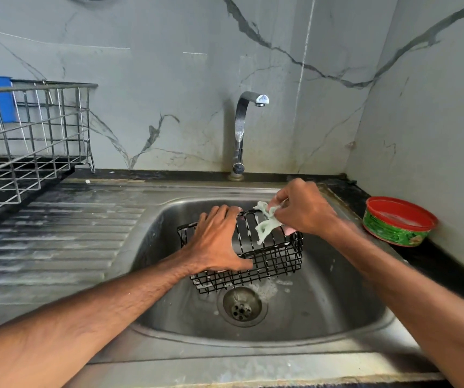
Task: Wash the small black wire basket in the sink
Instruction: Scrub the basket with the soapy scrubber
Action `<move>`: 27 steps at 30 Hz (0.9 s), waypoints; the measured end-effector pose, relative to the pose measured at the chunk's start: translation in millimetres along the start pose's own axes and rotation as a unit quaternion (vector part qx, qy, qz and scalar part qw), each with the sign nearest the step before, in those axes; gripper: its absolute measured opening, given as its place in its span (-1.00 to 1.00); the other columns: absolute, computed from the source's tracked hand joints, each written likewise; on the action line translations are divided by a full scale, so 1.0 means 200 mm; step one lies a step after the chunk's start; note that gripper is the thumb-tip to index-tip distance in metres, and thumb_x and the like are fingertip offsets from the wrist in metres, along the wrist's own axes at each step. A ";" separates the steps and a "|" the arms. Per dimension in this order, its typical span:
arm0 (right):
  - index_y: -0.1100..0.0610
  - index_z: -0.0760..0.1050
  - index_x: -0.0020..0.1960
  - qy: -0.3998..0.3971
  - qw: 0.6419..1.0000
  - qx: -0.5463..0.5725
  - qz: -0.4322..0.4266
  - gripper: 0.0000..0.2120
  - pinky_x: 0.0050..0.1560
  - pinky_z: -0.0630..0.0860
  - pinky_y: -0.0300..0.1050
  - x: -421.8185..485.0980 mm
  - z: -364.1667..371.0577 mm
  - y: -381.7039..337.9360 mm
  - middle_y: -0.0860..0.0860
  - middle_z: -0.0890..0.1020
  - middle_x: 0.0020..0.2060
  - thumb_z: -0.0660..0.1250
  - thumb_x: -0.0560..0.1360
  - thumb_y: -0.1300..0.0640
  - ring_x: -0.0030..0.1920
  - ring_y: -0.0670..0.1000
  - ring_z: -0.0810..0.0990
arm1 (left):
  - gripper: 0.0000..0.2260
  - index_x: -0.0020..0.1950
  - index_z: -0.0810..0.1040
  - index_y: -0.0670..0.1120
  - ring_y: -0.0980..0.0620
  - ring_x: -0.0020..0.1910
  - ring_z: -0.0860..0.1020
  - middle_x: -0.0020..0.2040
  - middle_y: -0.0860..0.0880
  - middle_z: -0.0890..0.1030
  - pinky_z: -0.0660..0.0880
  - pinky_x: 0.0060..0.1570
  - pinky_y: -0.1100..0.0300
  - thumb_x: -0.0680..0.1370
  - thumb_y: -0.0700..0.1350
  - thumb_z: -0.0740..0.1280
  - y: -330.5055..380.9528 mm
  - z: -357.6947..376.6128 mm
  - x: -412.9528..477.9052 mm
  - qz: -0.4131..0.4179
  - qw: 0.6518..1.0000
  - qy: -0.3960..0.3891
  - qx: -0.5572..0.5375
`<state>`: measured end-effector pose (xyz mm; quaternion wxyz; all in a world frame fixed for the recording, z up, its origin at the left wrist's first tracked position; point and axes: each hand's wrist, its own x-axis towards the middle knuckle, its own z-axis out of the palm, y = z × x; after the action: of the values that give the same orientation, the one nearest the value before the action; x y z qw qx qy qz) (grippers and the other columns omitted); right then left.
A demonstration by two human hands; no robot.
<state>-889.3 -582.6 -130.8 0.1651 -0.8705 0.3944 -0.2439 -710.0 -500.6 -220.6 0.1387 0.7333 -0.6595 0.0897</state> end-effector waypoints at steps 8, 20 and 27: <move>0.16 0.61 0.26 0.090 0.989 -0.111 -0.035 -0.57 -0.29 0.62 -0.19 0.06 -0.05 0.14 0.19 0.70 0.12 0.30 0.47 0.47 -0.23 0.04 0.67 | 0.10 0.64 0.15 -0.12 0.00 0.34 0.32 0.46 -0.09 0.35 0.29 0.48 -0.06 0.31 0.37 0.55 -0.01 0.02 0.00 0.004 1.000 0.008 0.020; 0.14 0.58 0.30 0.010 0.984 -0.135 -0.120 -0.53 0.07 0.66 -0.01 0.04 0.25 0.05 0.15 0.68 0.09 0.36 0.46 0.47 -0.01 0.12 0.70 | 0.08 0.58 0.21 -0.12 -0.02 0.32 0.35 0.41 -0.09 0.39 0.31 0.45 -0.08 0.27 0.38 0.57 0.02 0.03 -0.01 -0.007 1.000 0.025 0.007; 0.04 0.65 0.23 -0.011 0.982 -0.102 -0.158 -0.61 0.08 0.67 -0.05 0.07 0.25 0.08 0.04 0.70 0.17 0.40 0.49 0.38 0.00 -0.02 0.71 | 0.05 0.56 0.24 -0.14 -0.01 0.34 0.36 0.43 -0.07 0.40 0.29 0.45 -0.04 0.27 0.35 0.58 0.01 0.02 0.00 -0.034 0.999 0.040 -0.014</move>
<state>-862.7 -598.8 -176.0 0.0394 -0.9366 0.2732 -0.2158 -713.0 -501.1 -223.8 0.1782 0.7489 -0.6296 0.1049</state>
